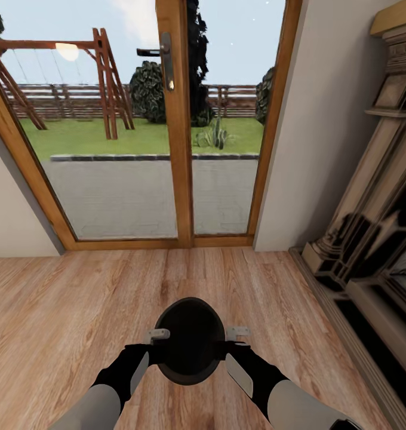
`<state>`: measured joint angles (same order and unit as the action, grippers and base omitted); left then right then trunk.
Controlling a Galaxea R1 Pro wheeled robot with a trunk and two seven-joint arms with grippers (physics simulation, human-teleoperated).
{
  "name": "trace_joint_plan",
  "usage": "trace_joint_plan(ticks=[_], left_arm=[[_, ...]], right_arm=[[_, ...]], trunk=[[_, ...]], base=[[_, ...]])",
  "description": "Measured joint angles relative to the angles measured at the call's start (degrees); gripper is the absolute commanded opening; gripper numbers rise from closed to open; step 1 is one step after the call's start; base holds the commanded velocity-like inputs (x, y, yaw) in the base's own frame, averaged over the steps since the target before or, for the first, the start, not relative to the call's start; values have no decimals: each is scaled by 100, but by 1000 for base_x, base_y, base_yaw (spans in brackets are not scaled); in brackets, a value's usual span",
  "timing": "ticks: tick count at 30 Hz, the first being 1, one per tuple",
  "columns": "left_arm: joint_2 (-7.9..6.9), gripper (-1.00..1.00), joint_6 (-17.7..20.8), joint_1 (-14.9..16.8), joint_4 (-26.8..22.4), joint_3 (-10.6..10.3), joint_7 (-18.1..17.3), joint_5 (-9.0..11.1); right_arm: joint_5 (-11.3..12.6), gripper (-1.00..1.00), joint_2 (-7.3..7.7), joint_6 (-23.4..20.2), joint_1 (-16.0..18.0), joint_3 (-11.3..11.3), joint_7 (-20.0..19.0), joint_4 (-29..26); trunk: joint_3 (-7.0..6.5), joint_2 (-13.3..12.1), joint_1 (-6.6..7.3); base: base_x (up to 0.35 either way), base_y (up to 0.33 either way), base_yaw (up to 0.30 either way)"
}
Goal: Place each of the two pumpkins and all three candles from the living room inside a cabinet in the living room (use any cabinet), then make sure every cabinet is closed, and position the cauldron so it is next to a table in the living room.
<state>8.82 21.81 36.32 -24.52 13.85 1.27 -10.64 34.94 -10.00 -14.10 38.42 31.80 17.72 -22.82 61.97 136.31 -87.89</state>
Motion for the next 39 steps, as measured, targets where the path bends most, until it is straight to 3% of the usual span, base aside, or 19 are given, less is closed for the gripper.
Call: trace_joint_plan(ticks=[21, 39], left_arm=[[-6, -100, 0, 4, -15, -5, -21, -19], [-6, -100, 0, 4, -16, -5, -22, -20]], right_arm=[[20, -100, 1, 37, -5, 13, 2, -9], [6, -100, 1, 33, -7, 6, -1, -13]], trunk=[[0, 0, 0], [-42, 0, 0]], base=[[0, 0, 8], [0, 0, 217]])
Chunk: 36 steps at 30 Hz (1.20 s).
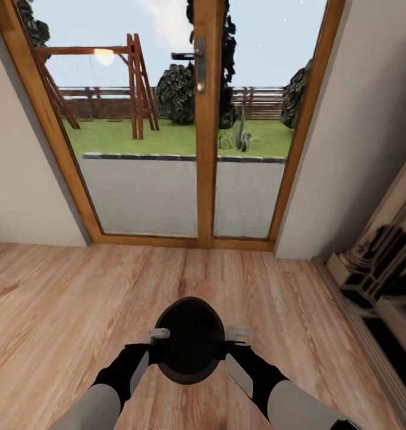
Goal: Place each of the two pumpkins and all three candles from the living room inside a cabinet in the living room (use any cabinet), then make sure every cabinet is closed, and position the cauldron so it is next to a table in the living room.
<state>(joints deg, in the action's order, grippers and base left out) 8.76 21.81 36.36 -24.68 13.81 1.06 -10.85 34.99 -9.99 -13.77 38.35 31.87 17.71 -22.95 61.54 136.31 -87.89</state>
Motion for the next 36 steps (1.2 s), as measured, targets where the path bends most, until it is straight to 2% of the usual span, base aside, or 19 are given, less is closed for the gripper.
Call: trace_joint_plan(ticks=[10, 36], left_arm=[[0, -100, 0, -1, 0, 0, -1, -2], [-1, -100, 0, -2, 0, 4, -4, -4]], right_arm=[[2, -100, 0, 2, -2, 4, 3, -1], [-6, -100, 0, -2, -1, 6, 0, -2]], trunk=[[-30, 0, 0], [-33, 0, 0]], base=[[0, 0, 212], [0, 0, 16]])
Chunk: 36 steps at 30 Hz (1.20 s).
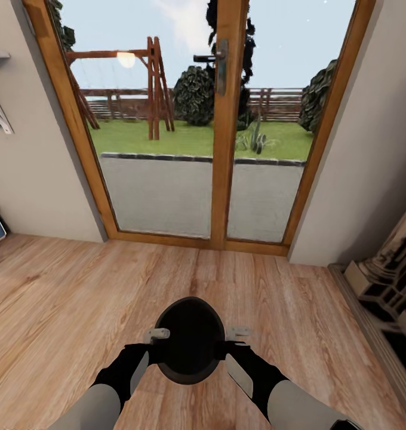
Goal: Place each of the two pumpkins and all three candles from the living room inside a cabinet in the living room (use any cabinet), then make sure every cabinet is closed, and position the cauldron so it is next to a table in the living room.
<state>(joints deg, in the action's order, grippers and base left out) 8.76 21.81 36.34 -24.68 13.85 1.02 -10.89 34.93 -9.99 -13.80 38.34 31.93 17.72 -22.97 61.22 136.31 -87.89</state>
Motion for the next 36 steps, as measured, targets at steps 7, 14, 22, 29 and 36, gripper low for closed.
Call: trace_joint_plan(ticks=[7, 14, 22, 29, 36], left_arm=[[0, -100, 0, 1, 0, 0, 0, -1], [0, -100, 0, -1, 0, -2, 2, 6], [0, -100, 0, 4, -1, 4, -3, -12], [1, -100, 0, 0, -8, 5, -5, -11], [1, -100, 22, 8, -11, 2, -6, -21]], right_arm=[[0, -100, 0, 2, 1, 0, 0, 0], [-1, -100, 0, -2, 1, 1, 0, 0], [3, -100, 0, 9, 0, -1, 0, 0], [4, -100, 0, 11, 0, 2, 0, 0], [8, -100, -1, 5, 0, -6, -1, -1]], trunk=[[0, 0, 0], [0, 0, 0], [0, 0, 0], [0, 0, 0], [-107, -239, 131]], base=[[0, 0, 219], [0, 0, 253], [0, 0, 270], [0, 0, 274], [0, 0, 274]])
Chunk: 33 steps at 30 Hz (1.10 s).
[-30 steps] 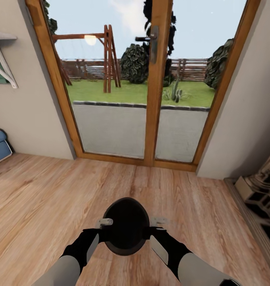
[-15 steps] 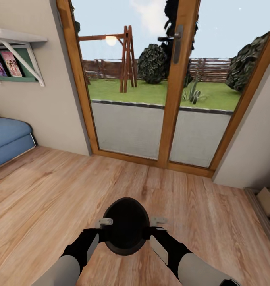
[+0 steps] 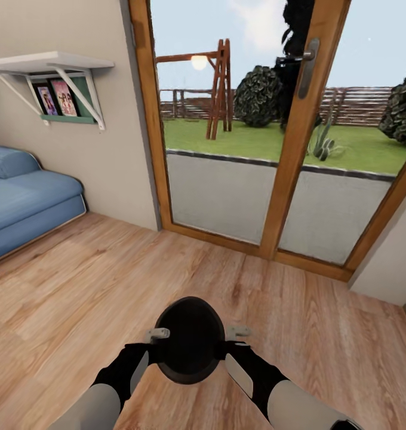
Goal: Place each of the two pumpkins and all three candles from the living room inside a cabinet in the living room (use any cabinet), then make sure every cabinet is closed, and position the cauldron so it is next to a table in the living room.
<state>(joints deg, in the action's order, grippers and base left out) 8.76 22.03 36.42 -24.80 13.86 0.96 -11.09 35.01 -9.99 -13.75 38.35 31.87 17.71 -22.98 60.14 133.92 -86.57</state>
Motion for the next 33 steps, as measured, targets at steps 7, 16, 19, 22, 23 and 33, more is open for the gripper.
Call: trace_joint_plan(ticks=[7, 16, 19, 22, 23, 33], left_arm=[[-2, -100, 14, 0, -2, -1, 2, 37], [-6, -100, 30, 1, -3, -9, -7, 138], [-6, -100, 29, 1, -3, -7, -7, 138], [-6, -100, 30, 1, -3, -9, -8, 140], [-7, -100, 30, 1, -3, -10, -8, 141], [-12, -100, 29, 10, -1, -20, -13, 139]], right_arm=[[-60, -100, 3, -72, 1, -34, 3, -39], [-90, -100, 23, -228, 0, -17, 102, -180], [-90, -100, 23, -229, 0, -16, 105, -183], [-90, -100, 23, -230, 0, -16, 105, -183], [-90, -100, 22, -230, 0, -16, 107, -183], [-89, -100, 17, -216, 1, -19, 114, -183]], trunk=[[-126, -281, 154], [-287, -642, 351], [-341, -762, 417], [-395, -882, 483], [-413, -922, 505], [-593, -1324, 725]], base=[[0, 0, 180], [0, 0, 9], [0, 0, 0], [0, 0, 0], [0, 0, 0], [0, 0, 0]])
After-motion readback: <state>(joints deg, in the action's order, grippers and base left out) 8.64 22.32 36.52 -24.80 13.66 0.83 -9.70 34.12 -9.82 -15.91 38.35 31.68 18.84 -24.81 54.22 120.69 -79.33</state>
